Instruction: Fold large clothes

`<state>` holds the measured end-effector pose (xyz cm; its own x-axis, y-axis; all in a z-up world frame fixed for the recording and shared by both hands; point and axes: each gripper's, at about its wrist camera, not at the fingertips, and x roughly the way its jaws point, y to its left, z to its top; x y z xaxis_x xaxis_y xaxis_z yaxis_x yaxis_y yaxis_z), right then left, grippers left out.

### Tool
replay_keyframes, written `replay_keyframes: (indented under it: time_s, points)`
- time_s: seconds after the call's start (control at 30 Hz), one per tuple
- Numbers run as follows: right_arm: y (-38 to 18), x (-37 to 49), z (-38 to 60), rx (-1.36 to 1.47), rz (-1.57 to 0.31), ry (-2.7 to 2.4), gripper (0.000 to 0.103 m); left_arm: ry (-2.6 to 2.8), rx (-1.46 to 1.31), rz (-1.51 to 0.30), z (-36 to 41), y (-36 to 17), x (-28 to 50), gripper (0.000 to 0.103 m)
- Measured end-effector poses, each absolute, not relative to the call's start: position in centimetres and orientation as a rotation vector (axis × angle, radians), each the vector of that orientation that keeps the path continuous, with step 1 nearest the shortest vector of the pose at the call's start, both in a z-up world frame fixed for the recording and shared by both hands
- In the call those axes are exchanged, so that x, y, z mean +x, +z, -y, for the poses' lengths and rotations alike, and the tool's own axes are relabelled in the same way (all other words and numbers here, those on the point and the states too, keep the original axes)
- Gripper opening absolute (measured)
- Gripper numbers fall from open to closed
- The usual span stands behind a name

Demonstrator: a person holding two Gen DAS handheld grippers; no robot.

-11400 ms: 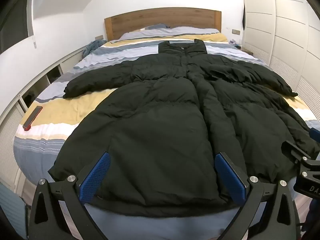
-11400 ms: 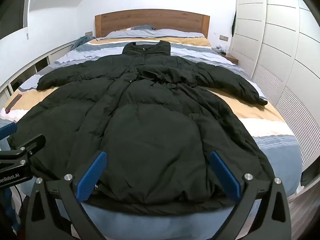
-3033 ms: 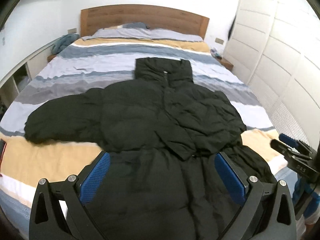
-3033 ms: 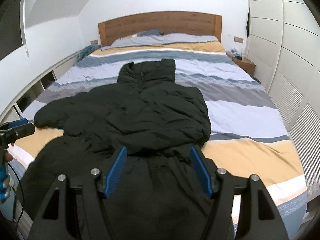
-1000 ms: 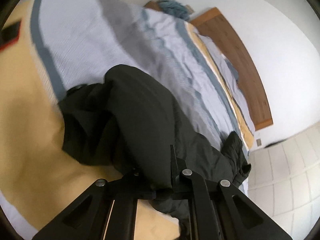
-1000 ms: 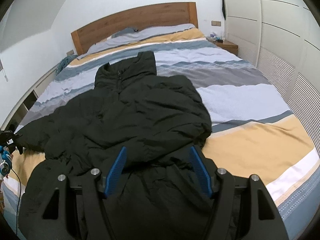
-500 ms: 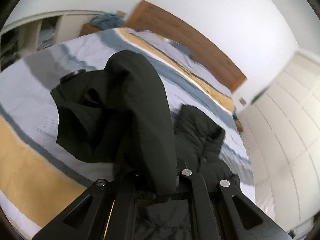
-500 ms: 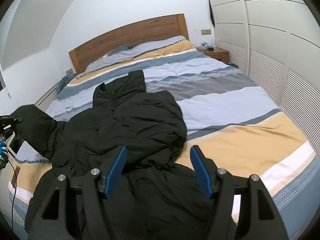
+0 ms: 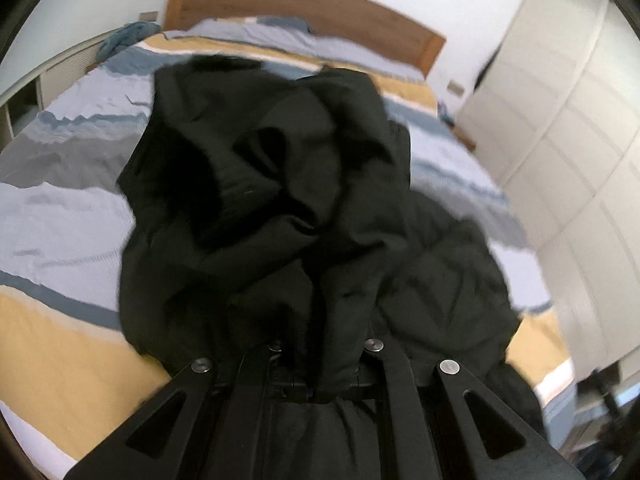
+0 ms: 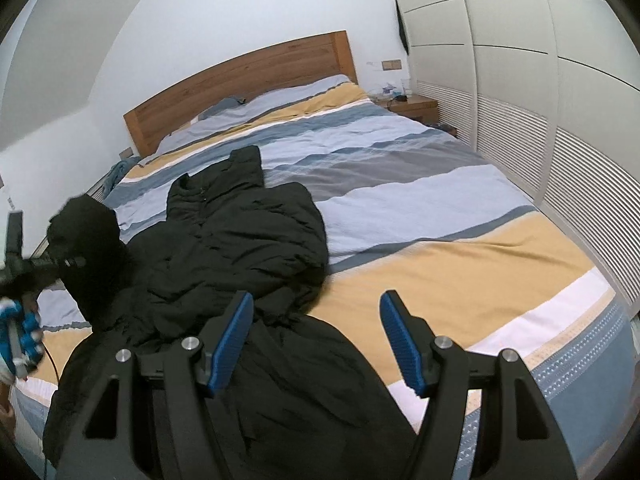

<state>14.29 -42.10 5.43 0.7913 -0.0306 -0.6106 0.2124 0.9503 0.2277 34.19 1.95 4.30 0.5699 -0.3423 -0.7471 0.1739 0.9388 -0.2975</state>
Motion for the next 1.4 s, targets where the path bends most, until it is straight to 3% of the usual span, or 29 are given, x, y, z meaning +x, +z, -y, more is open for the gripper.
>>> replay_keyframes:
  time_s: [0.27,0.37,0.7,1.07,1.4]
  points:
    - [4.6,14.1,42.0,0.284,-0.674,-0.122,0.065,-0.259,0.025,-0.967,3.4,0.1,33.2,0.010]
    - [4.4,14.2,41.3,0.273,-0.684,-0.108,0.065,-0.282,0.044,-0.977,3.8,-0.3,32.3,0.024]
    - [5.2,16.0,37.7,0.188,-0.703,-0.032,0.065,-0.335,0.090,-0.929,1.3,1.0,29.0,0.040]
    - [8.6,25.9,26.7,0.021,-0.682,0.189,0.065,-0.271,-0.050,-0.783,-5.1,5.9,33.3,0.041]
    - [6.4,32.6,17.0,-0.062,-0.726,0.388,0.064,-0.201,-0.047,-0.837,-5.1,2.3,38.3,0.042]
